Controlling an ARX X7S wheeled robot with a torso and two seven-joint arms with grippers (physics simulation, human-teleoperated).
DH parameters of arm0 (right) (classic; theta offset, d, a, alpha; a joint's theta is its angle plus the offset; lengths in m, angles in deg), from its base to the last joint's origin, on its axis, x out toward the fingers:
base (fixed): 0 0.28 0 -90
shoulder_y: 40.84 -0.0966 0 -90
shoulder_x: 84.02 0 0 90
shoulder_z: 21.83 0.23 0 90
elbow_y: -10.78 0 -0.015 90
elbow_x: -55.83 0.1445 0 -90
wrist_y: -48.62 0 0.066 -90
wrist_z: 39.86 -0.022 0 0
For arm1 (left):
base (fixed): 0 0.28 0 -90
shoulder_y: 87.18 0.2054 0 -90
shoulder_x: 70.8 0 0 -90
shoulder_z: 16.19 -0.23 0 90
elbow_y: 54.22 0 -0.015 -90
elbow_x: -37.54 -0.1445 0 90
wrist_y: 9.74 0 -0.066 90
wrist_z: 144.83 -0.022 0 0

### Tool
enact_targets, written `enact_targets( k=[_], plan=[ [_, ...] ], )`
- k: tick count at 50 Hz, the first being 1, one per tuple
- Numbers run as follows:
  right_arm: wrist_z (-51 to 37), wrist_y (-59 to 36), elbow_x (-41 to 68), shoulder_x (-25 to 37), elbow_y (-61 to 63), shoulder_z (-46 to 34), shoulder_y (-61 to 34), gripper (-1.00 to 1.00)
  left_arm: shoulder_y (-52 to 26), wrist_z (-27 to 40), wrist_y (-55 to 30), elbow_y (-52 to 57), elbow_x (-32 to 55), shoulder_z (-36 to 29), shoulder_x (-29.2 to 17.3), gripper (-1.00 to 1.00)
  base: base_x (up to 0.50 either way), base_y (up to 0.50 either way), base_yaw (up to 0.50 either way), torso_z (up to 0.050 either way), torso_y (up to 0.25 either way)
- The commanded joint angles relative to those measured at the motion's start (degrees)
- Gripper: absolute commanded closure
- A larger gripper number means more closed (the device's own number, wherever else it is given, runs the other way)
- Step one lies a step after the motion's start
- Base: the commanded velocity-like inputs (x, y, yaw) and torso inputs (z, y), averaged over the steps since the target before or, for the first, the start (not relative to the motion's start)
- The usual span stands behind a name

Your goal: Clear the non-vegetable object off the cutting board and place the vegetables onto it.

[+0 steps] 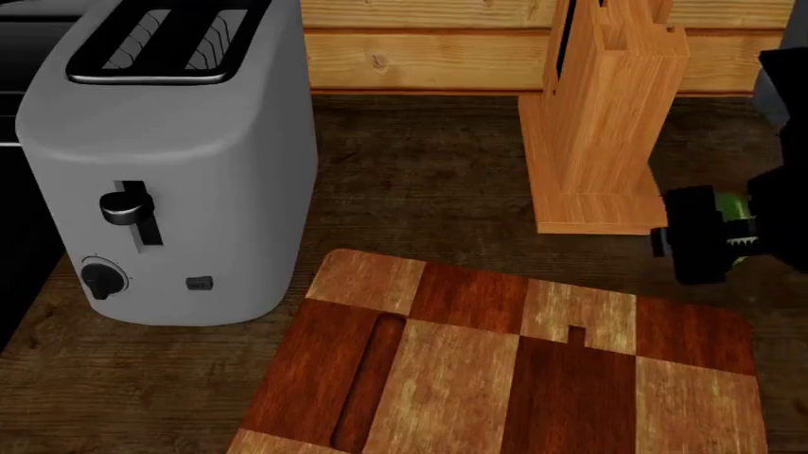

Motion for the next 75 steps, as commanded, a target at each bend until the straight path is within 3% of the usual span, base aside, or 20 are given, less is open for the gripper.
enact_targets(
  k=[1,6,26,45,46,75],
  plan=[
    [-33.8,-4.4,50.4,10.8,13.4,-7.9,-0.7,1.0,-0.4,0.2,-0.5,0.4,0.5,0.2,0.2,-1.0,0.0,0.0,0.0,0.0,0.0],
    [-44.2,-4.3,64.0,13.2,17.0,-8.5,-0.1,1.0,-0.2,0.2,-1.2,1.3,0.9,0.2,-0.1,-1.0,0.0,0.0,0.0,0.0,0.0],
    [-60.0,-2.1,86.5,17.1,22.4,-10.8,4.6,1.0,-0.6,0.8,-1.8,2.1,1.7,0.8,-0.4,-1.0,0.0,0.0,0.0,0.0,0.0],
    [-62.7,0.3,92.5,19.2,25.2,-13.3,6.9,1.0,-0.4,1.4,-2.6,3.3,2.4,1.5,-0.8,-1.0,0.0,0.0,0.0,0.0,0.0],
    [-62.9,0.3,92.6,19.2,25.1,-13.5,6.7,-1.0,-0.4,1.5,-2.6,3.5,2.4,1.5,-0.9,-1.0,0.0,0.0,0.0,0.0,0.0],
    [-73.9,-1.0,105.7,15.8,28.7,-21.6,-9.1,-1.0,-0.6,1.9,-3.8,5.0,3.5,2.0,-1.5,-1.0,0.0,0.0,0.0,0.0,0.0]
  ],
)
